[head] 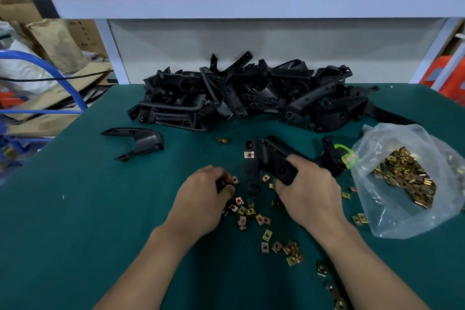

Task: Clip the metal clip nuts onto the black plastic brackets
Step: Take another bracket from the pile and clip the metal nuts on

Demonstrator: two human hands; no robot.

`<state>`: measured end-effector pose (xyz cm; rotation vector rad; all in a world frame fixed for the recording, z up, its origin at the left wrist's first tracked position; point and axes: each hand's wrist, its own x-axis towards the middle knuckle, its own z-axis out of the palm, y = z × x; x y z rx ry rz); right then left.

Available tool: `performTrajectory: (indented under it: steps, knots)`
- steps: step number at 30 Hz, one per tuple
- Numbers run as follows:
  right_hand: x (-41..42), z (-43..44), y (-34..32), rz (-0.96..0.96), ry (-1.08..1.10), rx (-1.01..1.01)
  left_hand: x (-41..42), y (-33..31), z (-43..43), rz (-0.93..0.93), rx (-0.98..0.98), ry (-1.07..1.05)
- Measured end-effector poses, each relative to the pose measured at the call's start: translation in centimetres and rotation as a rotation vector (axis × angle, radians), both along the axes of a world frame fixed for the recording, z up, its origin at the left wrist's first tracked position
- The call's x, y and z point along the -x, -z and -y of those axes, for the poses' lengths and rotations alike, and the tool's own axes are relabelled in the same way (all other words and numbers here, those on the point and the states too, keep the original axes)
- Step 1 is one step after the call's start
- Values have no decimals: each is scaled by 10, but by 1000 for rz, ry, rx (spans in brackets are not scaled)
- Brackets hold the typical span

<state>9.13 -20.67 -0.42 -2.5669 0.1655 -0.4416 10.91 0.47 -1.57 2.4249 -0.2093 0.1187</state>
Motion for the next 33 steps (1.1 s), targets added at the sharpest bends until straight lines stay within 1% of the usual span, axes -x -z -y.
performTrajectory:
  steps: [3, 5, 6, 9, 11, 15, 19, 23, 28, 30, 33]
  knots:
    - [0, 2, -1, -5, 7, -12, 2, -2, -2, 47, 48, -22]
    - [0, 2, -2, -14, 15, -8, 3, -7, -3, 130, 21, -3]
    - [0, 2, -2, -18, 18, -6, 4, -8, -3, 152, -2, 40]
    - [-1, 2, -2, -17, 24, -5, 13, -12, 2, 78, -160, 179]
    - [-2, 3, -2, -19, 25, 2, 14, -11, 5, 86, -241, 180]
    - [-3, 3, 0, -18, 23, -9, 15, -12, 8, 133, -240, 152]
    - [-4, 3, 0, -22, 22, -12, 18, -5, 17, 147, -140, 164]
    - [-4, 4, 0, -30, 32, -15, 19, -2, 25, 134, -202, 180]
    - [-4, 5, 0, -27, 39, -29, 22, -6, 30, 117, -106, 169]
    - [-6, 6, -1, -17, 54, -30, 24, -7, 28, 104, -45, 102]
    - [-7, 8, -1, -19, 61, -29, 22, -11, 24, 62, 190, -30]
